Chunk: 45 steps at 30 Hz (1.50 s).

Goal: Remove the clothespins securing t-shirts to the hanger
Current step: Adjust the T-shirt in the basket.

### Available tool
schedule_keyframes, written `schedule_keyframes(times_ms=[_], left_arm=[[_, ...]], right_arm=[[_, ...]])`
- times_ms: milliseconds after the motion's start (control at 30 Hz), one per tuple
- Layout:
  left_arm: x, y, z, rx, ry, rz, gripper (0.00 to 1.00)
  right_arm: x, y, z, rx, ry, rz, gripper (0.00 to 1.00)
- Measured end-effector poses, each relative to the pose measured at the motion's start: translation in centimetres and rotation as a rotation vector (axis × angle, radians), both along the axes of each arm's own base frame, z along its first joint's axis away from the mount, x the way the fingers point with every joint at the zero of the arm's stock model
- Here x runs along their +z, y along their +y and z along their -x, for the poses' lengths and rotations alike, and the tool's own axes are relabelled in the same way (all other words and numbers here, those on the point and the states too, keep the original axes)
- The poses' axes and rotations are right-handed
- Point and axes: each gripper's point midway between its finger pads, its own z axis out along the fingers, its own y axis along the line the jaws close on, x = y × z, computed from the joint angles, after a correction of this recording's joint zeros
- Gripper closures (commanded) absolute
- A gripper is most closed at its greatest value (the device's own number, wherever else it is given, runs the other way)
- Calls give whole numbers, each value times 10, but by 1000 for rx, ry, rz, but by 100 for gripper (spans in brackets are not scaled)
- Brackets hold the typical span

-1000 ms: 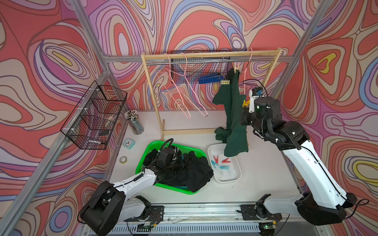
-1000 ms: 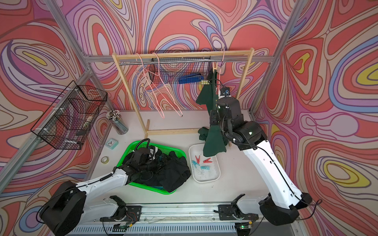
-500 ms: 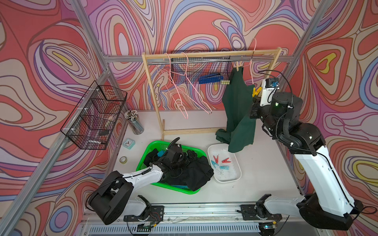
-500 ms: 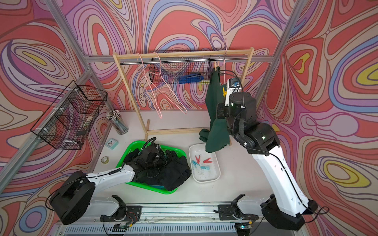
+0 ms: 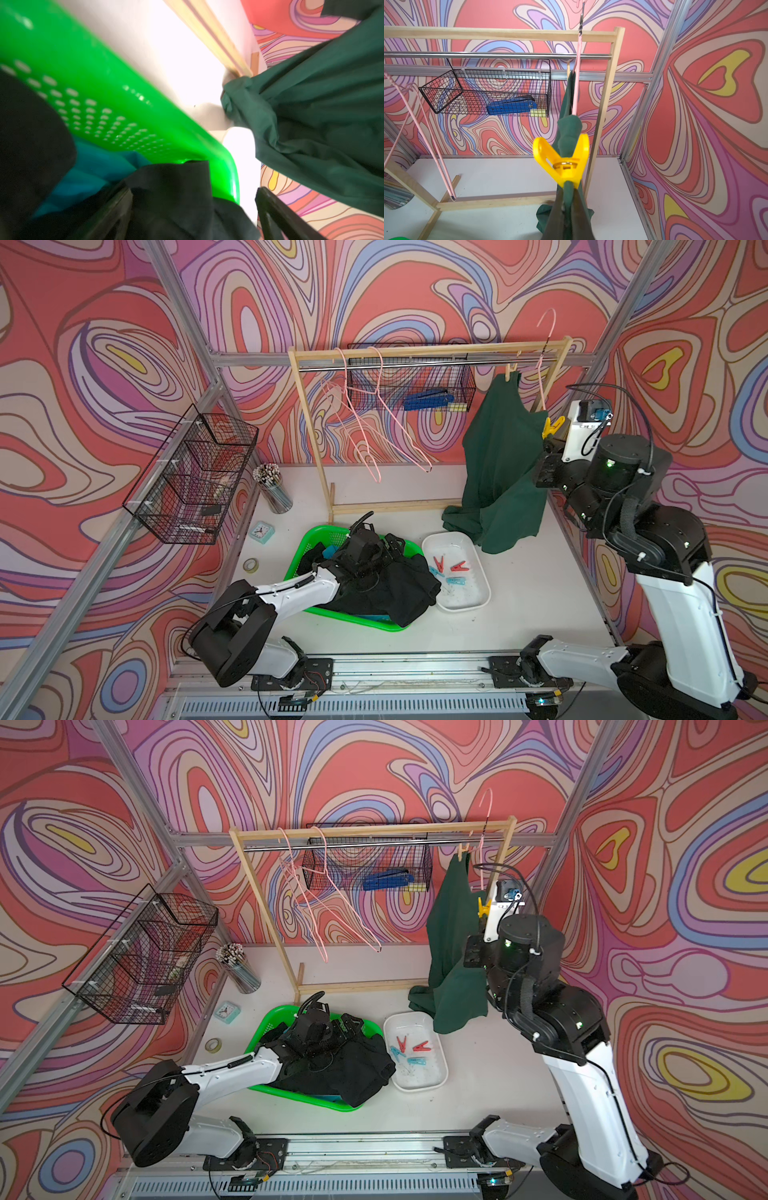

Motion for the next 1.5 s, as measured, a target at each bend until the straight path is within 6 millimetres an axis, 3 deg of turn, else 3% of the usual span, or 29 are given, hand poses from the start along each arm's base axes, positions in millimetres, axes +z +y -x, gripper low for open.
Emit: schedule_keyframes(times_ms=[300,700,867,1033,1300,1500], left_arm=[[22,0,-6,-1,-50,-16,2],[75,1,-1,-93,-143,-62,0],[77,8,5,-133,-160,-106,0],[77,11,9,-176,-163,-164,0],[75,8,14,-251,-176,-208,0],[66,3,17,-287,-147,-203,0]], right_arm=[[12,-11,34,52,-27,-56,100],[0,-1,45,142,21,-58,100],[-12,2,51,176,48,-50,100],[-10,5,58,217,46,-47,100],[13,9,82,314,-41,-96,100],[29,23,82,393,-88,-125,100]])
